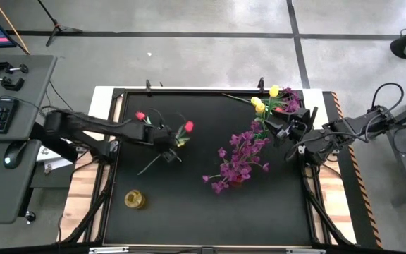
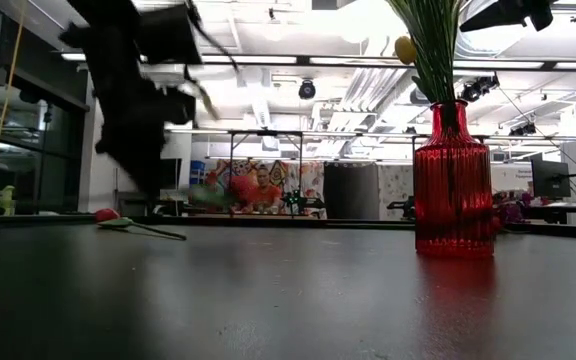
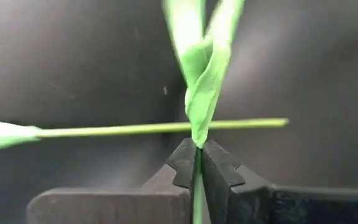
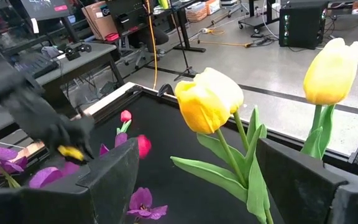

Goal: Sort flowers into vase by color
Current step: Put the bottom right pink tulip into the yellow flower vase

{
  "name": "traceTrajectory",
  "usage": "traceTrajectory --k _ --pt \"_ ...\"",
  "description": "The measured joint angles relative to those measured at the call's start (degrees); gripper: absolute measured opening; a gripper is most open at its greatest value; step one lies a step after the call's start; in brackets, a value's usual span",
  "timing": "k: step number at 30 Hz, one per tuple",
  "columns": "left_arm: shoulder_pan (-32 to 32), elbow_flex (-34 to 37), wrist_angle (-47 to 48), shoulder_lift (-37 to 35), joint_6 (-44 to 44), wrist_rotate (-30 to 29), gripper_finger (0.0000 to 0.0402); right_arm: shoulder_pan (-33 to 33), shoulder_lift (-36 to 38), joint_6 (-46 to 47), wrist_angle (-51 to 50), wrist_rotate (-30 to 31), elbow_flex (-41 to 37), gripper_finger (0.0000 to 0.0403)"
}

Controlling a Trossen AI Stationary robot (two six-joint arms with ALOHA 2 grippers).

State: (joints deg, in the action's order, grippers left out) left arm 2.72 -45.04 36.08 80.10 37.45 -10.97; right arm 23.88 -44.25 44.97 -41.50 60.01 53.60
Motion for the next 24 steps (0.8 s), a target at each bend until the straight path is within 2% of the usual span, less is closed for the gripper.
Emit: traceTrajectory --k 5,11,19,24 --pt "-2.2 0.0 -1.3 -16.1 -0.4 -6.7 0.0001 0.0 0.0 0.0 -0.3 0.0 0.0 0.0312" --pt "-11.1 1.4 -13.3 -33.8 -3.1 -13.9 0.0001 0.0 0.0 0.2 -1.0 -0.1 0.0 0.0312" --pt "-26.7 5.6 -22.6 -44.6 -3.4 -15.5 0.0 0.0 0.0 3.9 -2.7 -0.2 0.0 0.0312" --pt "-35.5 8.9 -24.5 -47.6 -1.5 -20.6 0.0 0.0 0.0 6.6 -3.8 -0.2 0.0 0.0312"
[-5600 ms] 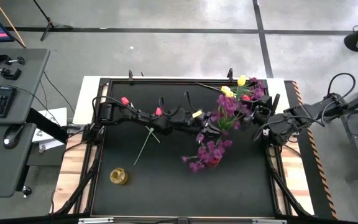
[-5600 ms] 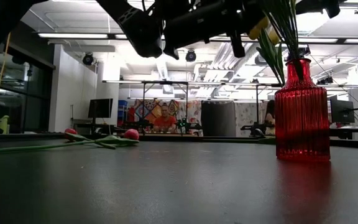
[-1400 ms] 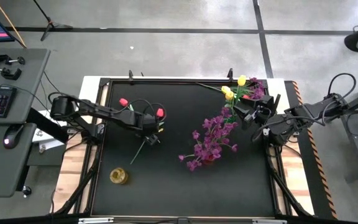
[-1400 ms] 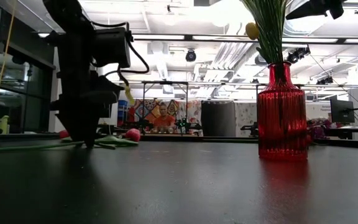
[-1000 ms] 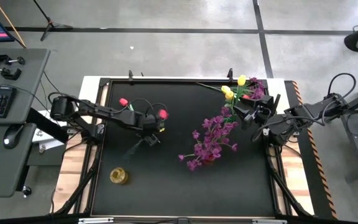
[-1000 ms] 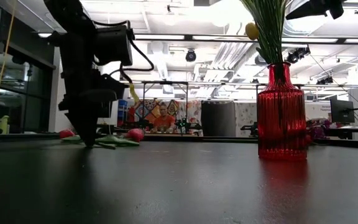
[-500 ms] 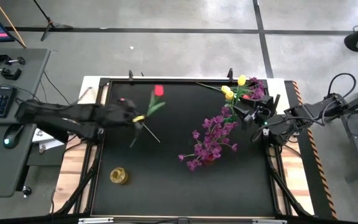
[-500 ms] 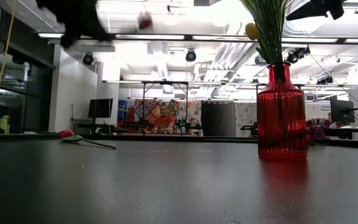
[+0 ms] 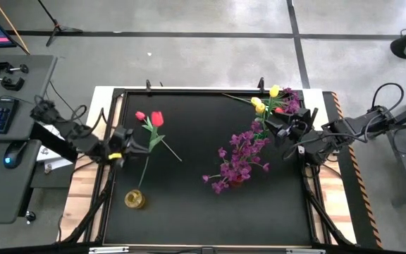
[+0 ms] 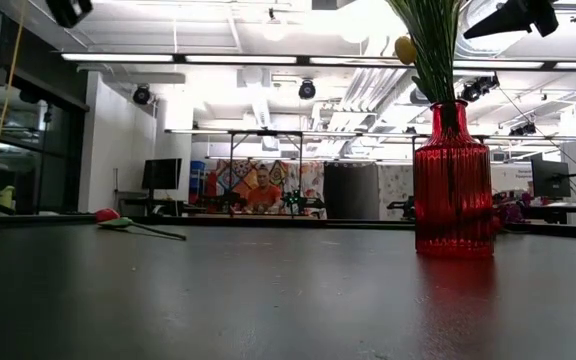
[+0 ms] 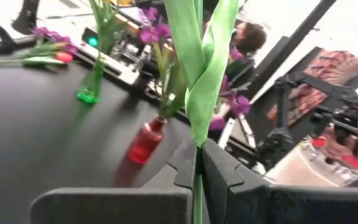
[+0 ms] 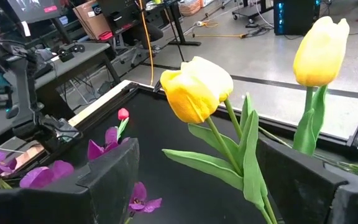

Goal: Sort flowers into vase by color
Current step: Put the bottom right pink tulip into the yellow flower vase

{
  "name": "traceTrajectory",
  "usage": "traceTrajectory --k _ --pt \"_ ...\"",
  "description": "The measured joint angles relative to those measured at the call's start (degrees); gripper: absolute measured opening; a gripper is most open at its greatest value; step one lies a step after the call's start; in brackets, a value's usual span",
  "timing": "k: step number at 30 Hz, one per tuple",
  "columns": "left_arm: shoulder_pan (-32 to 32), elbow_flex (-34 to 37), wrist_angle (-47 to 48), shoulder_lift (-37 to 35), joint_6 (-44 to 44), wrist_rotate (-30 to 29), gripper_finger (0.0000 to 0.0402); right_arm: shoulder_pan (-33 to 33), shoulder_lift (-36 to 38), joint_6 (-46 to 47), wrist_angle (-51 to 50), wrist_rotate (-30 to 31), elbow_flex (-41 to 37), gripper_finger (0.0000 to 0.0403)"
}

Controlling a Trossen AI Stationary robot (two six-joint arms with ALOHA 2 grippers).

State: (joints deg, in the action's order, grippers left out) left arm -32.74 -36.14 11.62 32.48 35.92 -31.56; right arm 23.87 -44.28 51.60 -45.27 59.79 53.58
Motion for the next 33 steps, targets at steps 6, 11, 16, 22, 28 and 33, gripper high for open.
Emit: traceTrajectory --k 6,11,16,22,28,33 --pt "-8.5 5.6 -3.4 -2.6 4.0 -3.9 0.0 0.0 0.0 1.5 0.0 0.0 0.0 0.0312" --pt "-14.0 9.2 -4.9 -5.2 4.9 -5.9 0.0 0.0 0.0 2.4 0.0 0.0 0.0 0.0312" --pt "-18.2 11.6 -4.6 -8.2 4.0 -6.8 0.0 0.0 0.0 3.9 0.0 0.0 0.0 0.0312" --pt "-20.7 15.3 -5.9 -10.7 0.8 -11.0 0.0 0.0 0.0 7.8 0.0 0.0 0.0 0.0312" --pt "-21.0 19.1 -13.1 -11.3 -4.7 -12.6 0.0 0.0 0.0 11.4 0.1 0.0 0.0 0.0312" --pt "-21.5 21.8 -15.0 -11.2 -3.4 -10.5 0.0 0.0 0.0 11.6 1.2 0.0 0.0 0.0312"
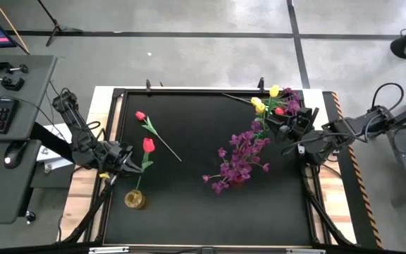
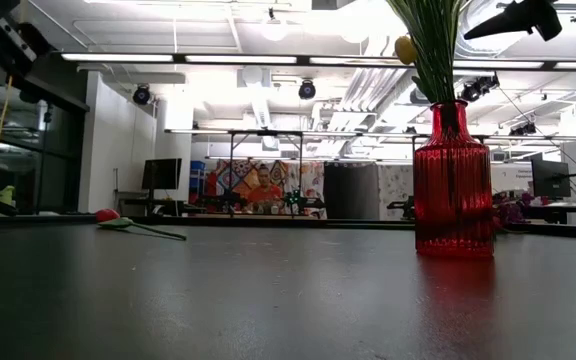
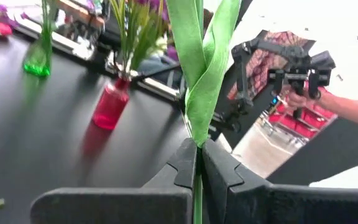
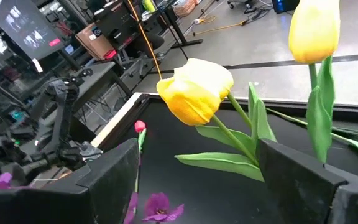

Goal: Sort flowers into vase by color
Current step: Put the bottom right pink tulip into the yellow flower vase, then put the left pink tulip into the yellow flower vase

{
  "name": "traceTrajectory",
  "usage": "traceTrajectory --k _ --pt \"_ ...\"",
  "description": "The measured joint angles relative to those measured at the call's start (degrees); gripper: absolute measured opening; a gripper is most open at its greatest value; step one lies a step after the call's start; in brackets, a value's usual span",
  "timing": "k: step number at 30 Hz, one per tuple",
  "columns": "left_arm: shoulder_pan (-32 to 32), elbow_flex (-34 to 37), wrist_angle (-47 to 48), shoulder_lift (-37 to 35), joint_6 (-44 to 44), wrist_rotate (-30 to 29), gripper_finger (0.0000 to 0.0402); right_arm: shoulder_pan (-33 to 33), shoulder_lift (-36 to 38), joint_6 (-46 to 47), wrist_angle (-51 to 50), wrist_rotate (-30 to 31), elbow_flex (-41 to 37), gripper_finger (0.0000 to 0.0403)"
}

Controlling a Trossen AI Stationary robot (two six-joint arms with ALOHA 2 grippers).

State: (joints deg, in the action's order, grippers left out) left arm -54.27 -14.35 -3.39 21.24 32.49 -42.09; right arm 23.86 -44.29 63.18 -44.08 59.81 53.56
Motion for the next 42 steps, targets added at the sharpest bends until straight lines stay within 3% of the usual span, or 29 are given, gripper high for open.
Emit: traceTrajectory --k 13,17,29,35,42 --pt "-1.1 0.7 2.2 0.0 4.8 6.7 0.0005 0.0 0.0 0.0 2.6 0.0 0.0 0.0312" --pt "-1.1 0.7 2.2 0.0 8.3 8.1 0.0035 0.0 0.0 0.0 2.9 0.0 0.0 0.0312" --pt "-1.1 0.7 2.2 -0.1 14.9 11.3 0.0176 0.0 0.0 -0.1 3.2 0.0 0.0 0.0312" --pt "-1.1 0.7 1.6 -0.2 18.3 13.7 0.0198 0.0 0.0 -0.2 3.2 0.0 0.0 0.0312" --pt "-1.1 0.6 -1.3 -1.9 14.7 12.5 0.02 0.0 0.0 -0.2 3.2 0.0 0.0 0.0312"
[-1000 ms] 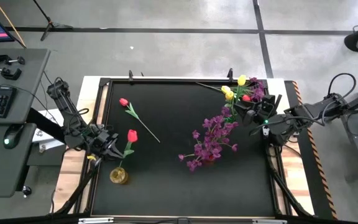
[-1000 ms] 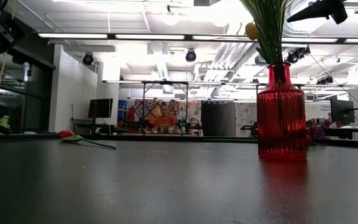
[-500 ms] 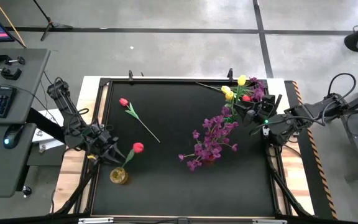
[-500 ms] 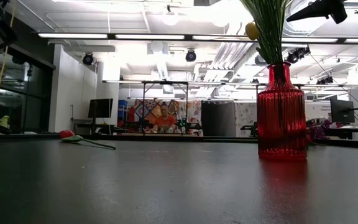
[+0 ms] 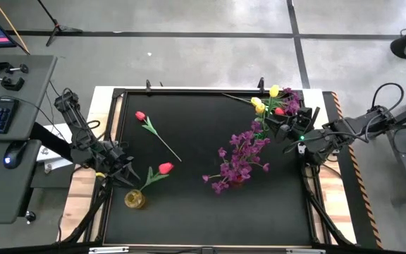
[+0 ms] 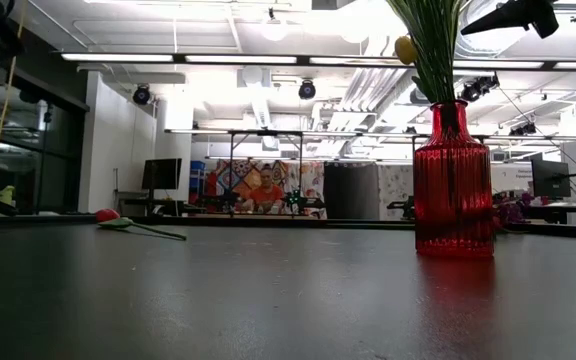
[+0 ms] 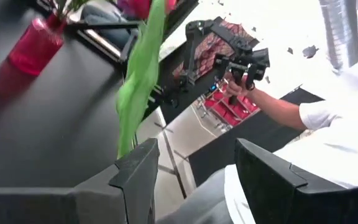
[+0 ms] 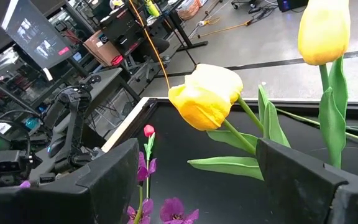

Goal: Sort flowers into vase by color
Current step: Put the left pink tulip into the yellow flower vase

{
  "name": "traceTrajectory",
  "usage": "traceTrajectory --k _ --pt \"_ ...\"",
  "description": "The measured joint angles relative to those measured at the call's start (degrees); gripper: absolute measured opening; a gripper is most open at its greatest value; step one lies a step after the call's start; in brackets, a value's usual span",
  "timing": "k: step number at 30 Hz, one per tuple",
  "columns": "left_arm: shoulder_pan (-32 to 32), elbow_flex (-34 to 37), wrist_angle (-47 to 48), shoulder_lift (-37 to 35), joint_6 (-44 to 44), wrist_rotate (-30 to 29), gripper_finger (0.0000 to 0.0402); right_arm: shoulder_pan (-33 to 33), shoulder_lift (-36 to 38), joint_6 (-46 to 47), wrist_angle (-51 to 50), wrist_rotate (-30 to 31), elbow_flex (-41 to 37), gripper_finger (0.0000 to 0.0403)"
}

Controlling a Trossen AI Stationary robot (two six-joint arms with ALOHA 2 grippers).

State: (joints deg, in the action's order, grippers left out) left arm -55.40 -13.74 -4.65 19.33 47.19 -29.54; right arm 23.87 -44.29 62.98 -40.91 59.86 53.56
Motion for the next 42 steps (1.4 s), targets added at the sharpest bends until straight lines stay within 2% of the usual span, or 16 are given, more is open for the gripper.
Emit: traceTrajectory --k 4,7,10,13,17,19,22,26,30,36,40,42 --pt "0.0 0.0 0.1 -2.4 -3.1 -2.7 0.02 0.0 0.0 -0.3 0.0 0.0 0.0 0.0312" --pt "0.1 -1.3 0.6 -4.6 -7.6 -7.6 0.02 0.0 0.0 -0.4 -0.1 0.1 0.0 0.0312" --pt "1.0 -4.0 2.4 -6.3 -12.9 -16.0 0.02 0.0 0.0 -0.4 -0.4 0.1 0.0 0.0312" --pt "2.5 -8.1 8.1 -7.3 -17.7 -26.7 0.02 0.0 0.0 -0.4 -0.4 0.3 0.0 0.0312" --pt "6.1 -13.2 13.1 -7.6 -19.0 -42.0 0.02 0.0 0.0 -0.4 -0.9 0.4 0.0 0.0312" --pt "8.6 -14.9 14.4 -7.6 -18.0 -45.2 0.02 0.0 0.0 -0.4 -1.9 0.5 0.0 0.0312" --pt "12.5 -15.7 14.4 -7.2 -15.6 -46.5 0.0196 0.0 0.0 -0.4 -3.6 0.6 0.0 0.0312" --pt "17.9 -15.6 14.8 -3.7 -11.5 -45.3 0.0185 0.0 0.0 -0.4 -4.9 1.0 0.0 0.0312" --pt "24.8 -15.6 14.6 3.7 -4.9 -39.4 0.018 0.0 0.0 -0.4 -5.4 2.0 0.0 0.0312" --pt "41.7 -15.6 13.8 17.8 4.4 -21.2 0.0179 0.0 0.0 -0.4 -6.3 2.1 0.0 0.0312" --pt "57.7 -15.6 14.1 23.0 4.7 -10.1 0.0179 0.0 0.0 -0.4 -6.5 1.9 0.0 0.0312" --pt "66.8 -15.6 15.7 25.4 4.2 -2.3 0.0179 0.0 0.0 -0.4 -6.6 1.1 0.0 0.0312"
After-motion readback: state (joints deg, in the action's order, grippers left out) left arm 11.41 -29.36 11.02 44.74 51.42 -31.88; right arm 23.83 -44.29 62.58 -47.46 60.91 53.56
